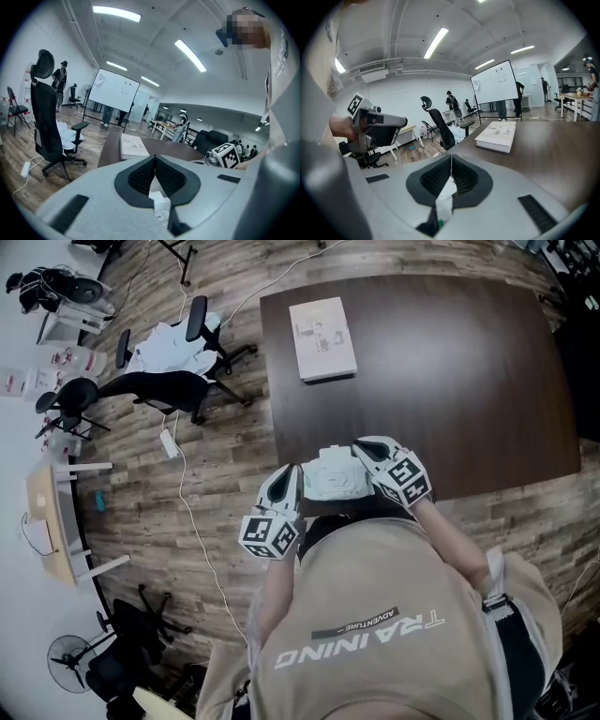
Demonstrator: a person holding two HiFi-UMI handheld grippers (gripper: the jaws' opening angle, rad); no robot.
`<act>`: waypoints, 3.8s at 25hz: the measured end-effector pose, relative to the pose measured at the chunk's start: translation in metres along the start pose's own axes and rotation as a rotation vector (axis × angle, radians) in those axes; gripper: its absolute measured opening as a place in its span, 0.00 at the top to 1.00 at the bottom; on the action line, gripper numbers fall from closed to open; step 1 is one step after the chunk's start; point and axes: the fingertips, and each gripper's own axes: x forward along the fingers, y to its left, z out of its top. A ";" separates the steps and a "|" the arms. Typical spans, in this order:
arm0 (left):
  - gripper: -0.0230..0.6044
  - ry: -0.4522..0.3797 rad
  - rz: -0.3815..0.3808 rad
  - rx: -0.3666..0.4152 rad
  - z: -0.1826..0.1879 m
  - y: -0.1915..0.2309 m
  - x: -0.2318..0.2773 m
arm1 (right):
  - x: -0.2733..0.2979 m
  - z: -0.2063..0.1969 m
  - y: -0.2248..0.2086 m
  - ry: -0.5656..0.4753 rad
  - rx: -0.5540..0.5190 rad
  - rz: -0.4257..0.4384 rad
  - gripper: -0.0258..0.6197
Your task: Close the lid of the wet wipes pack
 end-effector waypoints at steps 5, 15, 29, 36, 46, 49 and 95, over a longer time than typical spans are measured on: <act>0.95 0.060 -0.032 0.001 -0.015 0.001 0.021 | 0.015 -0.013 -0.009 0.063 0.001 0.014 0.94; 0.95 0.115 -0.164 0.031 -0.026 0.002 0.041 | 0.039 -0.025 -0.002 0.184 0.014 0.029 0.93; 0.95 0.181 -0.292 0.013 -0.040 0.000 0.048 | 0.045 -0.067 -0.007 0.331 0.179 0.011 0.84; 0.95 0.184 -0.258 -0.027 -0.053 0.008 0.039 | 0.056 -0.095 -0.012 0.440 0.247 0.055 0.83; 0.95 0.201 -0.194 -0.069 -0.063 0.018 0.026 | 0.070 -0.107 -0.001 0.477 0.332 0.200 0.83; 0.95 0.186 -0.184 -0.071 -0.060 0.016 0.023 | 0.072 -0.102 -0.003 0.477 0.294 0.201 0.83; 0.95 0.090 -0.161 -0.056 -0.048 0.006 -0.007 | 0.023 -0.069 0.040 0.368 0.091 0.182 0.87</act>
